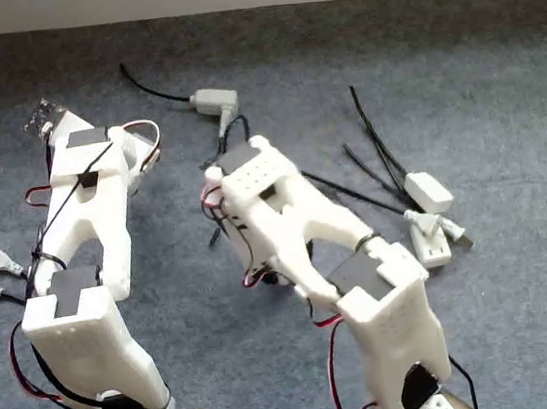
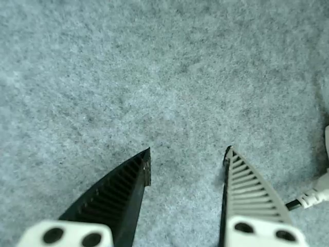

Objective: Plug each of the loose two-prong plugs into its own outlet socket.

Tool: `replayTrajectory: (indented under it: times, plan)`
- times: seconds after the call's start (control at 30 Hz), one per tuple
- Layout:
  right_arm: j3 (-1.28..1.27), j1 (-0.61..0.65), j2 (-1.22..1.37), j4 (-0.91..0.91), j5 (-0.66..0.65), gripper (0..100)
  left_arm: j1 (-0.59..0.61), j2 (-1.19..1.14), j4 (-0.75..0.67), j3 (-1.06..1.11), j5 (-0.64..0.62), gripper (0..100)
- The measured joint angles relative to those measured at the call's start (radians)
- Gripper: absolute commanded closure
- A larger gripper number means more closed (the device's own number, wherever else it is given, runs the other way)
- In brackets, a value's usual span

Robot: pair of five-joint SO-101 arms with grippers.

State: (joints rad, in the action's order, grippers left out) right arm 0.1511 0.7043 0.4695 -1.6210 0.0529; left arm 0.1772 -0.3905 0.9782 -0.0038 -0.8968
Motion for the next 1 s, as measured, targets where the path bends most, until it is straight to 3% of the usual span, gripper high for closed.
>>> replayTrajectory:
  times: [0.2, 0.27, 0.37, 0.67, 1.0]
  plan:
    - [0.028, 0.118, 0.000, 0.000, 0.002, 80.0, 0.000, 0.000, 0.000, 0.000, 0.000, 77]
    - [0.028, 0.118, 0.000, -0.003, 0.002, 75.1, 0.000, 0.000, -0.002, 0.000, 0.000, 77]
    - [0.038, 0.069, 0.000, -0.026, 0.000, 66.7, 0.000, 0.000, -0.003, 0.000, 0.000, 77]
    - [0.206, -0.130, 0.000, -0.095, -0.146, 66.2, 0.000, 0.000, -0.003, 0.000, 0.000, 77]
    - [0.144, -0.089, 0.034, -0.046, -0.153, 66.2, 0.000, 0.000, -0.003, 0.000, 0.000, 77]
